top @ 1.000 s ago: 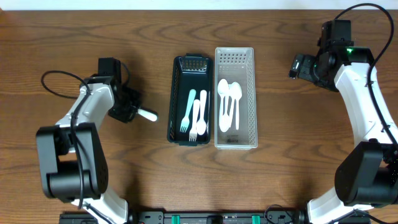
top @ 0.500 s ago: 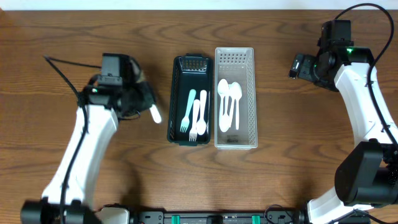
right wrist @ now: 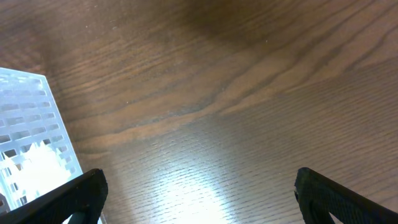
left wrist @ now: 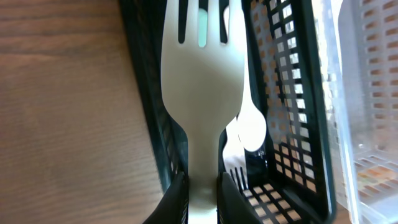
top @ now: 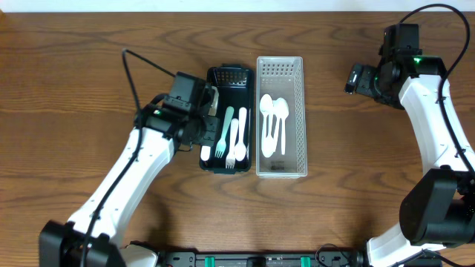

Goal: Pack container
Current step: 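Carry the white fork right and drop it into the black tray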

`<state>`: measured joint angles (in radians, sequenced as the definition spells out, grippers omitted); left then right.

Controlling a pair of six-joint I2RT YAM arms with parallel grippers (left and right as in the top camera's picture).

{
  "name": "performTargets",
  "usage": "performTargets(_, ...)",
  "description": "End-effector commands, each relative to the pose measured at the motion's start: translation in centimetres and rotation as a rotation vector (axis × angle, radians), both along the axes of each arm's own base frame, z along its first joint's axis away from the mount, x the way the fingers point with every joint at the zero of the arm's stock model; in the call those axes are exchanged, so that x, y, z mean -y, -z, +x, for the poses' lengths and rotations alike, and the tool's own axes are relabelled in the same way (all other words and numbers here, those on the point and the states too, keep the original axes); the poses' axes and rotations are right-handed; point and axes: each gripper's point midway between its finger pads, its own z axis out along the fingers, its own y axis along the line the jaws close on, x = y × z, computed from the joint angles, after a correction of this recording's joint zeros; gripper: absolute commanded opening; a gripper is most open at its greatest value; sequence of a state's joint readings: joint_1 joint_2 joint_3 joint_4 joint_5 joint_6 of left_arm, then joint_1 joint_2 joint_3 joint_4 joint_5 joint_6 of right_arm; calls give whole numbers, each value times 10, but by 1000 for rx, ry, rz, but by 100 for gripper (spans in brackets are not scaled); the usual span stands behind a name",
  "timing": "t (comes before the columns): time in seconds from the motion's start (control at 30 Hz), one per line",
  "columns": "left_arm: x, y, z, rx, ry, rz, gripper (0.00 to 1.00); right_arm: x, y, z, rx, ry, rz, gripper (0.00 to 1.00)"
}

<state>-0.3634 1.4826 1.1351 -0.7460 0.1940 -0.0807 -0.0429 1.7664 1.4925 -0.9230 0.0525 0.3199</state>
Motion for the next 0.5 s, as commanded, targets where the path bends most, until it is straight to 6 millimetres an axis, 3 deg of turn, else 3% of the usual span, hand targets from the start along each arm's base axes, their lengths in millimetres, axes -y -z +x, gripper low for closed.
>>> performTargets(0.0,5,10,10,2,42,39,6,2,-9,3,25,3,-2,99)
performTargets(0.17,10,32,10,-49,58,58,9,2,-9,3,25,3,-2,99)
performTargets(0.2,12,35,10,-54,61,60,17,2,-9,3,25,3,-2,99)
performTargets(0.27,14,36,11,-51,67,59,48,2,-9,3,25,3,-2,99)
performTargets(0.3,15,35,12,-45,69,57,57,2,-9,3,25,3,-2,99)
performTargets(0.47,18,15,15,-12,68,43,67,2,-9,3,25,3,-2,99)
